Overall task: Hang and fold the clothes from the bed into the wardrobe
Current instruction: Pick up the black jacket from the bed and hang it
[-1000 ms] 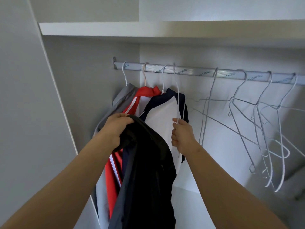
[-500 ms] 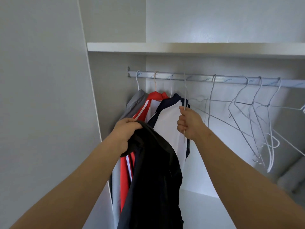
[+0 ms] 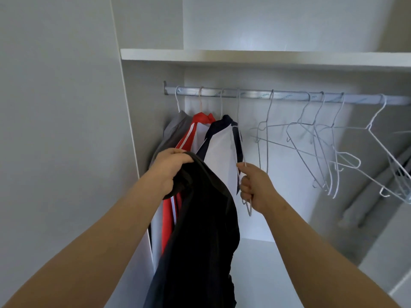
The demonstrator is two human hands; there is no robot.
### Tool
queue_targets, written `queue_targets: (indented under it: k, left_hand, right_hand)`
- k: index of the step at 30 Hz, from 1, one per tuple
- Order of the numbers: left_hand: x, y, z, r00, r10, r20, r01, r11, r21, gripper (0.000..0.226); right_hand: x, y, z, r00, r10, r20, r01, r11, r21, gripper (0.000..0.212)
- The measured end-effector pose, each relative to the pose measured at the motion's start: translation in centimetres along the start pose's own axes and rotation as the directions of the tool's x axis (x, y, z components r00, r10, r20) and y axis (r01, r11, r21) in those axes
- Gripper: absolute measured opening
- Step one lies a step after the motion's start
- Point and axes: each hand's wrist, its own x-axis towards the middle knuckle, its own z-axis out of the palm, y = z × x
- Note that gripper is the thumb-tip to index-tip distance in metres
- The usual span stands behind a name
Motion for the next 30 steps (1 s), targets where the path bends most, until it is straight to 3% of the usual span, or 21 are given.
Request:
queue_targets:
  k: [7,11,16,19,22,27,30]
  left_hand:
    - [-1.2,-1.8,1.2,0.991,0.054,0.122,-0.069,0.99,0.12,0.014]
    - [-1.8,-3.2,2.0,0.957,0.129,0.259,-0.196,0.947,0.255,0.054]
    - [-2.5,-4.3,4.0,0.905,0.181,0.384,-0.318,0.888,0.331,0.085]
    - [-3.0,-4.2,6.2,0.908,0.212,0.36,-0.332,0.889,0.316,0.073]
    - [-3.7,-4.0,8.6,0.916,0.188,0.356,-0.32,0.876,0.361,0.029]
    - [-5.9,-4.6,12.2,0.893,0.219,0.393,-0.392,0.809,0.438,0.028]
    - [-7.7,-5.3,13.8,0.859,0.232,0.456,-0.471,0.706,0.529,0.029]
  right_hand:
    - [-4.5,3.5,-2.3,0.997,-0.07,-0.037,0.06,0.975,-0.216,0.025]
    - [-6.5,4.9,-4.8,0.976,-0.193,-0.105,0.13,0.893,-0.431,0.045]
    - [-9.6,6.6,-8.6,0.942,-0.313,-0.118,0.133,0.674,-0.727,0.053]
    - [-11.4,6.5,-11.5,0.919,-0.365,-0.148,0.106,0.591,-0.8,0.054]
    - [-13.0,5.8,-14.5,0.908,-0.388,-0.159,0.079,0.532,-0.843,0.055]
    - [-14.5,5.5,-18.1,0.9,-0.374,-0.224,-0.035,0.451,-0.892,0.05]
    - [-14.0,5.3,-17.4,0.93,-0.319,-0.183,0.011,0.522,-0.853,0.025]
